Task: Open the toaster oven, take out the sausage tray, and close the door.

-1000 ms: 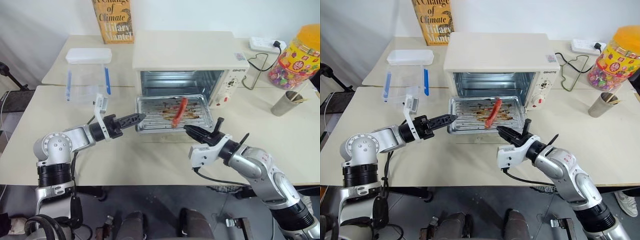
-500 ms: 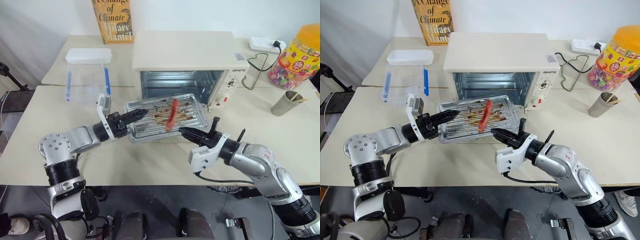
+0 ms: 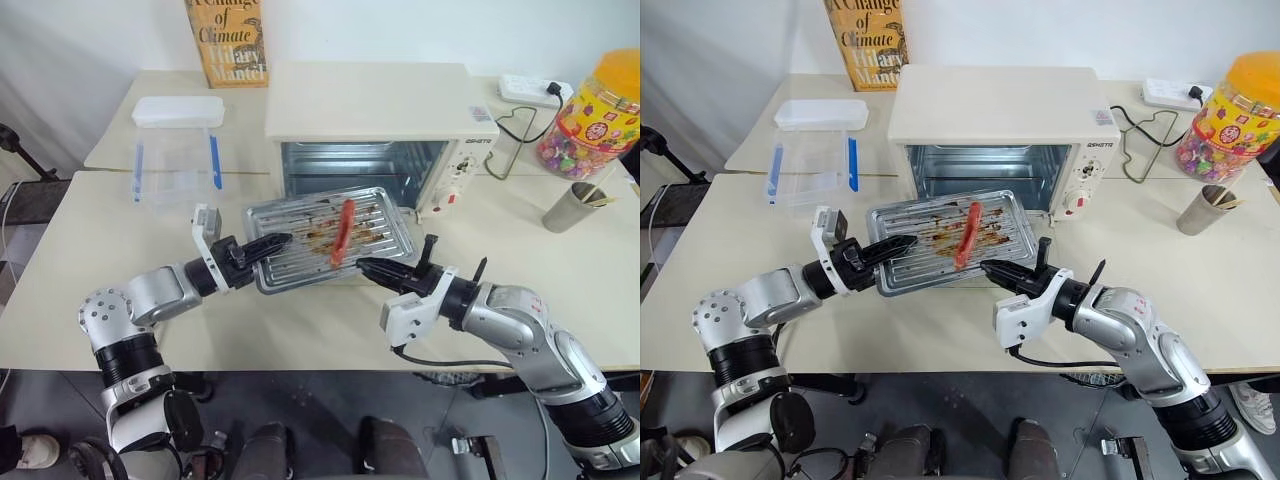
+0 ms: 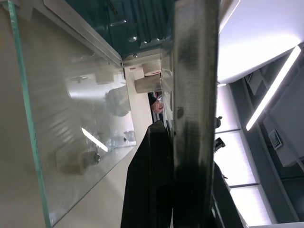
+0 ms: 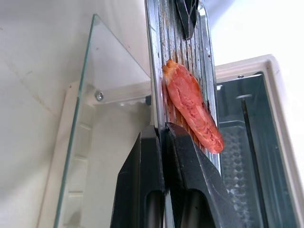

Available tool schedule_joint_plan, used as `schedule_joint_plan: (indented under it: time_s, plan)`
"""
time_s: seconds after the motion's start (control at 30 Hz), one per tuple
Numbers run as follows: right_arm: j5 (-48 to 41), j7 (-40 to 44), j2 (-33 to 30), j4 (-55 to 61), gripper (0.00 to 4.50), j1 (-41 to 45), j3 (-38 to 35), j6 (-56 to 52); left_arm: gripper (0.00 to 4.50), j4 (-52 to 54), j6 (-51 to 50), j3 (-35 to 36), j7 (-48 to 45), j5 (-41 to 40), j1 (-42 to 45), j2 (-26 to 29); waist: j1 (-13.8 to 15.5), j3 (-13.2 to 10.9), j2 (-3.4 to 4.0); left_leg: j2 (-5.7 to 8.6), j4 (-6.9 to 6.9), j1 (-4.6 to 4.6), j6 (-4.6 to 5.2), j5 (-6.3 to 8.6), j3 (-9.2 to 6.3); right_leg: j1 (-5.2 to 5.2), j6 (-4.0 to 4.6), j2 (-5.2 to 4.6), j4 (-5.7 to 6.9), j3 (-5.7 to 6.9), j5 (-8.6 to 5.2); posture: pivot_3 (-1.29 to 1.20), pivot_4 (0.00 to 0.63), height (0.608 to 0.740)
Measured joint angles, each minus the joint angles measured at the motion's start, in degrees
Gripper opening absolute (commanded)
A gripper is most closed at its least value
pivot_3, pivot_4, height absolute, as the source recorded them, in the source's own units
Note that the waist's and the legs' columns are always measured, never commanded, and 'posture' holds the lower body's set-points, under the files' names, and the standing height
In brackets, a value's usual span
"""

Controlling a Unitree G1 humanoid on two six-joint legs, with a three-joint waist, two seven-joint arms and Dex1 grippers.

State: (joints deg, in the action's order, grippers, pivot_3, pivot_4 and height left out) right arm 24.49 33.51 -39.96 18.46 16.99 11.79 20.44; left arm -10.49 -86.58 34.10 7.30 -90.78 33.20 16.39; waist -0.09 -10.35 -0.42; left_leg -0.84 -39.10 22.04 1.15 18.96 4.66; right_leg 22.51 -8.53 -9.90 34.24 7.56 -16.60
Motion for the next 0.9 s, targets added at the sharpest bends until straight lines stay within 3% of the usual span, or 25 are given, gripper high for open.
schedule_joint_plan:
  time_s: [0.13, 0.17, 0.37, 0.6, 0.7, 0.77, 0.9]
  plan:
    - [-2.29, 1.46, -0.03, -0.8, 0.09, 0.03, 0.0, 0.32, 0.02, 0.55, 3.81, -3.42, 3.36, -6.58, -3.05, 1.2, 0.05, 0.0, 0.0, 0.0, -0.02, 0.0, 0.0, 0.0, -0.03, -0.02, 0.0, 0.0, 0.0, 0.0, 0.0, 0.0, 0.15, 0.74]
    - [-2.89, 1.91, -0.03, -0.97, 0.33, 0.12, 0.0, 0.43, 0.0, 0.84, 5.02, -4.66, 4.23, -8.53, -3.84, 1.92, 0.04, 0.0, 0.0, 0.0, -0.02, 0.0, 0.0, 0.0, -0.04, -0.03, 0.0, 0.0, 0.0, -0.01, 0.0, 0.0, 0.15, 0.74]
    - [-6.81, 2.84, -0.29, -2.89, 2.19, 0.24, -2.86, -0.86, 0.0, 4.27, 13.44, -7.9, 7.53, -17.32, -10.0, 7.02, -0.01, 0.0, 0.0, 0.0, -0.01, -0.01, 0.0, 0.0, -0.05, -0.03, 0.0, 0.0, 0.0, -0.02, 0.0, 0.0, 0.15, 0.74]
    - [-9.59, 3.6, -1.31, -3.64, 4.47, -0.92, -3.89, -0.14, 0.0, 6.37, 17.57, -9.42, 6.76, -20.07, -13.77, 7.3, 0.34, 0.0, 0.0, 0.04, -0.06, -0.01, 0.0, 0.0, -0.06, -0.09, 0.0, 0.0, -0.02, -0.05, 0.0, 0.0, 0.15, 0.74]
    - [-16.73, 6.59, -3.36, -5.48, 4.35, -4.97, -7.97, -1.87, 0.0, 7.53, 17.91, -6.74, 4.2, -20.25, -15.83, 7.75, 0.19, 0.0, 0.0, 0.04, -0.01, -0.01, 0.0, 0.0, -0.03, -0.09, 0.0, 0.0, -0.07, -0.05, 0.0, 0.0, 0.15, 0.74]
    - [-22.0, 8.95, -4.8, -7.93, 3.83, -8.19, -11.35, -3.99, 0.0, 7.91, 17.62, -4.38, 1.95, -20.33, -19.14, 9.2, 0.13, 0.0, 0.0, 0.01, 0.01, -0.02, 0.0, 0.0, -0.03, -0.09, 0.0, 0.03, -0.07, -0.03, 0.0, 0.0, 0.15, 0.74]
    - [-30.57, 12.97, -5.15, -13.66, 2.4, -11.11, -16.76, -4.69, 0.0, 9.91, 17.27, 0.04, -2.39, -20.33, -25.85, 9.05, -0.04, 0.01, 0.0, 0.0, 0.0, -0.07, 0.0, 0.01, 0.05, -0.09, 0.01, 0.04, -0.06, -0.14, 0.0, 0.0, 0.15, 0.74]
